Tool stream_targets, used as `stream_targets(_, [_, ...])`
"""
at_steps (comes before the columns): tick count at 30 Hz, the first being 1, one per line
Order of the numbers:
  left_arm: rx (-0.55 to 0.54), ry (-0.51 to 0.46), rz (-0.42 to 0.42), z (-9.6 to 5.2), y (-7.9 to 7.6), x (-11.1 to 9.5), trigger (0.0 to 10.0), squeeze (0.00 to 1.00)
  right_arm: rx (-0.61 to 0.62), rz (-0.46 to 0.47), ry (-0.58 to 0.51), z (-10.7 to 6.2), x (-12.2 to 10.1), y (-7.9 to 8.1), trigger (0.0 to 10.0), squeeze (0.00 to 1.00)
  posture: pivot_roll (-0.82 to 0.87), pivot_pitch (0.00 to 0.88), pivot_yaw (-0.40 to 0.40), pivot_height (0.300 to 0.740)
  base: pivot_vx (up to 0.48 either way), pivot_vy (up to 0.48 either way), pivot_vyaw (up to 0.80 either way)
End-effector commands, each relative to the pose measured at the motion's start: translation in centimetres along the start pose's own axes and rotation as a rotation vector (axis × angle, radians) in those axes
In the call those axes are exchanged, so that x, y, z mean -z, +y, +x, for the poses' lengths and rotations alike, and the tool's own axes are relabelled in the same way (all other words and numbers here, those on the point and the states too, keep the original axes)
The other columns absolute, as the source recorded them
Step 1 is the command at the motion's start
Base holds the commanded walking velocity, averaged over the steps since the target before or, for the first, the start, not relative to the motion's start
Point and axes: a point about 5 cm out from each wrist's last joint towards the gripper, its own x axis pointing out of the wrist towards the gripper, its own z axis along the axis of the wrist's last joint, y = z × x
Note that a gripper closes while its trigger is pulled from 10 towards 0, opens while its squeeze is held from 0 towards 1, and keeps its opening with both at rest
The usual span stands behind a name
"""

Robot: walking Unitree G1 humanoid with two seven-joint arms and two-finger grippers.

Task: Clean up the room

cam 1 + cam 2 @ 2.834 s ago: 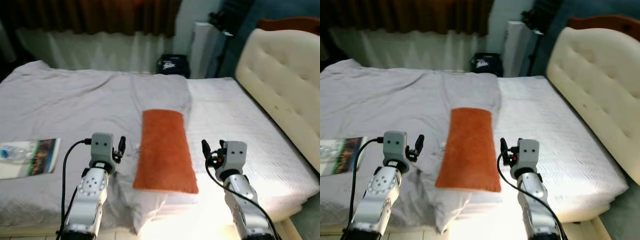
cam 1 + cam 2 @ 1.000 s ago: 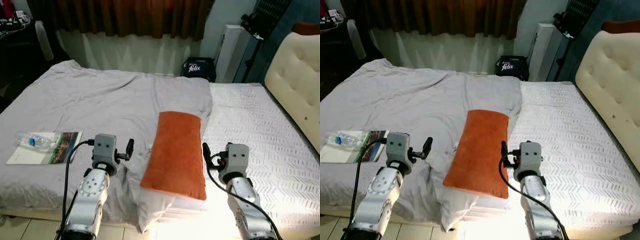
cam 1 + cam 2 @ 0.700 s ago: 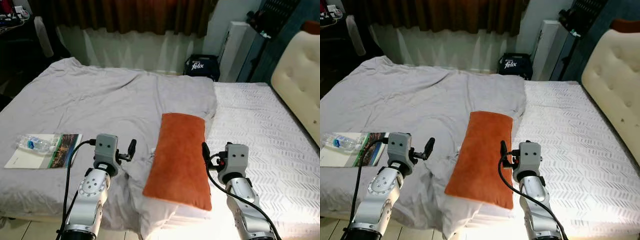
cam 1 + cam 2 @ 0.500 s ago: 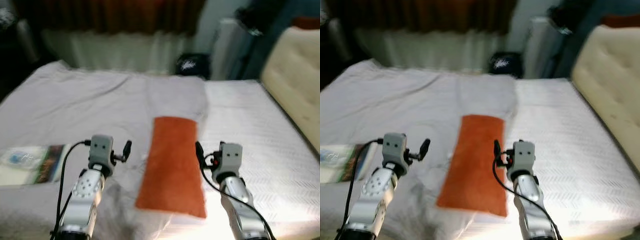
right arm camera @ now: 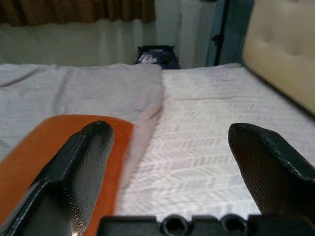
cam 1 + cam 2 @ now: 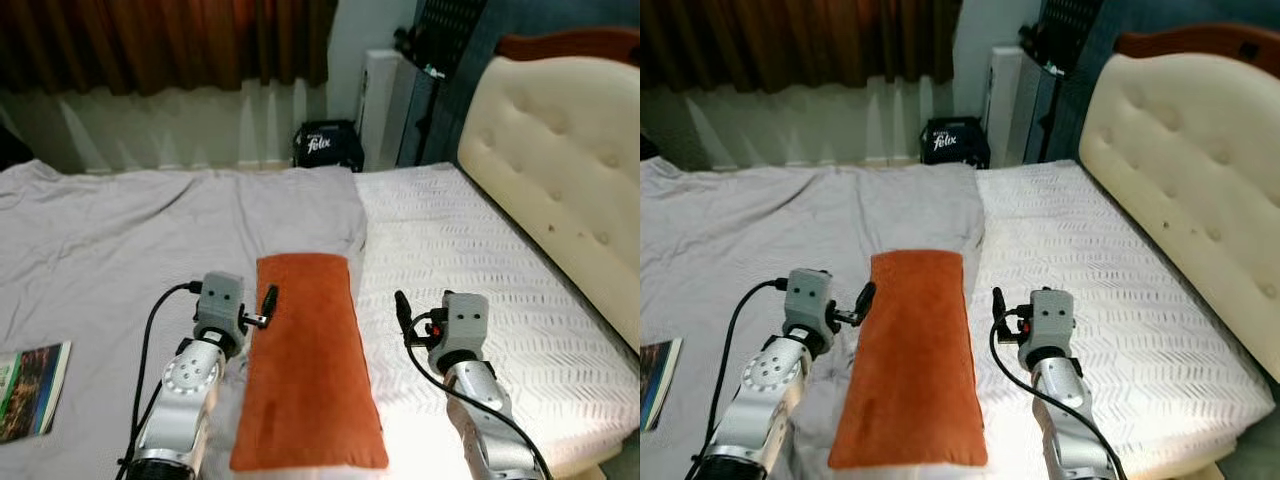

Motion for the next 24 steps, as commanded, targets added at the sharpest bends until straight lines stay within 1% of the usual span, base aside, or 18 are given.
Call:
stream_targets(1, [-0.037,0.01,-0.002,0.5,0.5,-0.2,10.0,0.0,0.006,0.003,0.014,0.1,0.1,0.0,10.0,0.0,0.01,0.0,-0.043,0.74,0.0,0.0,0.0])
stream_targets(5, [-0.058,0.02,-0.002,0.6,0.9,0.0,10.0,0.0,0.002,0.005,0.02,0.1,0.2,0.0,10.0,0.0,0.01,0.0,-0.042,0.74,0.0,0.0,0.0])
stream_targets(8, [-0.062,0.024,-0.024,0.6,0.9,0.1,10.0,0.0,-0.008,0.005,0.038,0.1,0.4,0.0,10.0,0.0,0.0,0.0,-0.04,0.74,0.0,0.0,0.0])
stream_targets(11, [-0.109,0.058,-0.018,0.7,1.3,0.7,10.0,0.0,-0.025,0.045,0.089,0.4,1.0,0.2,10.0,0.0,0.0,0.0,-0.039,0.74,0.0,0.0,0.0])
stream_targets(14, [-0.134,0.1,-0.013,0.9,1.7,1.3,10.0,0.0,-0.047,0.07,0.13,0.7,1.6,0.5,10.0,0.0,0.0,0.0,-0.041,0.74,0.0,0.0,0.0])
stream_targets(15, [-0.134,0.1,-0.013,0.9,1.7,1.3,10.0,0.0,-0.047,0.07,0.13,0.7,1.6,0.5,10.0,0.0,0.0,0.0,-0.041,0.74,0.0,0.0,0.0])
stream_targets(18, [-0.201,0.182,-0.039,1.5,3.0,2.2,10.0,0.0,-0.09,0.112,0.213,1.7,2.5,1.0,10.0,0.0,0.01,0.005,-0.047,0.74,0.0,0.0,0.0])
stream_targets(20, [-0.202,0.22,-0.072,1.8,3.2,2.6,10.0,0.0,-0.107,0.14,0.263,2.1,3.0,1.1,10.0,0.0,0.01,0.008,-0.053,0.74,0.0,0.0,0.0])
stream_targets(21, [-0.2,0.247,-0.076,2.0,3.2,2.9,10.0,0.0,-0.112,0.16,0.295,2.3,3.3,1.1,10.0,0.0,0.01,0.014,-0.06,0.74,0.0,0.0,0.0])
stream_targets(22, [-0.2,0.247,-0.076,2.0,3.2,2.9,10.0,0.0,-0.112,0.16,0.295,2.3,3.3,1.1,10.0,0.0,0.01,0.014,-0.06,0.74,0.0,0.0,0.0])
stream_targets(23, [-0.213,0.301,-0.082,2.3,3.4,3.5,10.0,0.0,-0.12,0.183,0.343,2.6,3.9,1.0,10.0,0.0,0.01,0.019,-0.062,0.74,0.0,0.0,0.0])
stream_targets(24, [-0.213,0.301,-0.082,2.3,3.4,3.5,10.0,0.0,-0.12,0.183,0.343,2.6,3.9,1.0,10.0,0.0,0.01,0.019,-0.062,0.74,0.0,0.0,0.0])
